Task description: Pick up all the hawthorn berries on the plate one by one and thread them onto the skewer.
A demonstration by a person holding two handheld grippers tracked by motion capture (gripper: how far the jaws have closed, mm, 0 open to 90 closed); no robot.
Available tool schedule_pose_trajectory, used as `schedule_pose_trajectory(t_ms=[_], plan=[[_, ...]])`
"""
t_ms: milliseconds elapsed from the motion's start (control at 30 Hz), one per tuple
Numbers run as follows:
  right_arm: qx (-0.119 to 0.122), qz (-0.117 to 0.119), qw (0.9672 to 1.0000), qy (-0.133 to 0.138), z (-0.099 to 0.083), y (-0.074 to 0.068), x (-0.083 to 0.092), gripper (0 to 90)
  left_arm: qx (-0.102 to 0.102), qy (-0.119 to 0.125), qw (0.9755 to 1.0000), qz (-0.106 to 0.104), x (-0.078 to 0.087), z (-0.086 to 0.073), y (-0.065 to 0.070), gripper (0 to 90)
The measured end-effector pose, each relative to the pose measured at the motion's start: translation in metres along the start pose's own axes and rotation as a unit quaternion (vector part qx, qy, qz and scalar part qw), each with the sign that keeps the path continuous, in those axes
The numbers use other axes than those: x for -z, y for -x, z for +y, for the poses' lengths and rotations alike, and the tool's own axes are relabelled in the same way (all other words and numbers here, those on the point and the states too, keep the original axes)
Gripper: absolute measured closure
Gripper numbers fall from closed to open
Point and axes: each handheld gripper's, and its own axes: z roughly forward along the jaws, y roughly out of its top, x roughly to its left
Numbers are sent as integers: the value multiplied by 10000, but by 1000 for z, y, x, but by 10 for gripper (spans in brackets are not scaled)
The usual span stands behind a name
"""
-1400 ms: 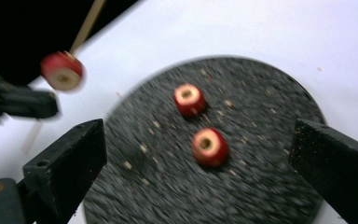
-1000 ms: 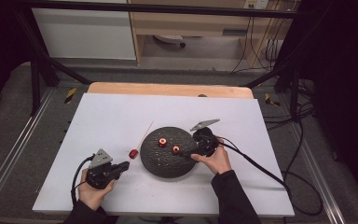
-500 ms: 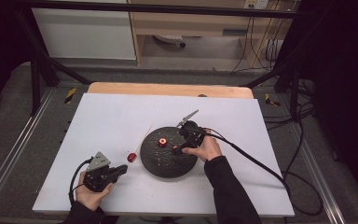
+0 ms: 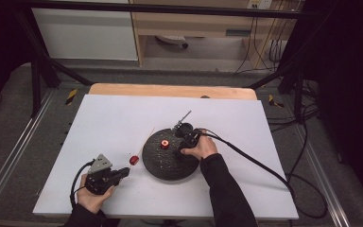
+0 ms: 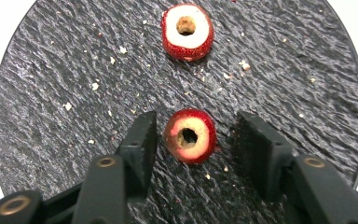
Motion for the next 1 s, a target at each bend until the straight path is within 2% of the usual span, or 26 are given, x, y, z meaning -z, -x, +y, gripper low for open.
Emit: schedule_pose_trajectory(t_ms=[333, 733, 1000], plan=[[-37, 169, 9998, -78, 1, 2, -3, 614, 22, 2, 10000, -2, -1, 0, 0, 884], [-151, 212, 9996, -124, 1, 3, -2, 624, 19, 17, 10000, -11, -1, 0, 0, 884], [-369, 310, 9988, 39, 2, 1, 12, 627, 6, 21, 10000, -6, 0, 0, 1, 884]])
